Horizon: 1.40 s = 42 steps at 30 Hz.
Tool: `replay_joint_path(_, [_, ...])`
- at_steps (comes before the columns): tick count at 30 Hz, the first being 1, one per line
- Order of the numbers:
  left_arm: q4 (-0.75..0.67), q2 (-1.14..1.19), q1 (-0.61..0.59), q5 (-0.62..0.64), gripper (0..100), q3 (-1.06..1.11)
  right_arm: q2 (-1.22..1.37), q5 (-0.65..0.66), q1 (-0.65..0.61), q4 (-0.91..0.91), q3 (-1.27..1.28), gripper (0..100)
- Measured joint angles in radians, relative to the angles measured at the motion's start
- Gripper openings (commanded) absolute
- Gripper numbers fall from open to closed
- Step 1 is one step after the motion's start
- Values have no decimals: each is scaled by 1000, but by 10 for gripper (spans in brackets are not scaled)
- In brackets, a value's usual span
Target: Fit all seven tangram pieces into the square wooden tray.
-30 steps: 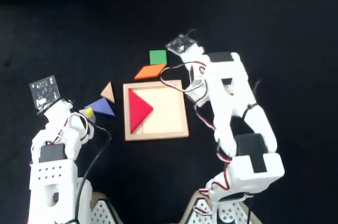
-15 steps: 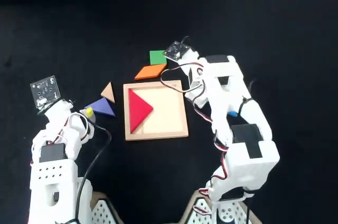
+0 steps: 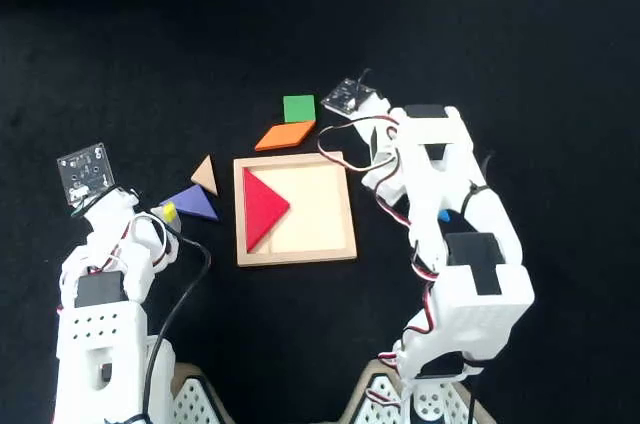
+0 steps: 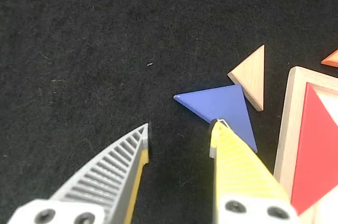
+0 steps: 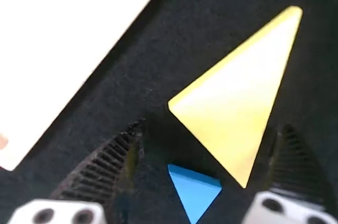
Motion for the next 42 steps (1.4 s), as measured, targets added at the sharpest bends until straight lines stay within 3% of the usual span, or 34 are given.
replay_joint_path(5, [0, 0, 0, 0, 199, 0, 9, 32, 2, -2, 0, 293])
replay_joint_path(30, [0, 0, 44, 0, 199, 5, 68, 61, -25, 17, -14, 294])
replay_joint_path(37, [0, 0, 44, 0, 199, 5, -101, 12, -37, 97, -11, 291])
replay_joint_path(42, [0, 0, 44, 0, 199, 5, -224, 5, -137, 87, 92, 290])
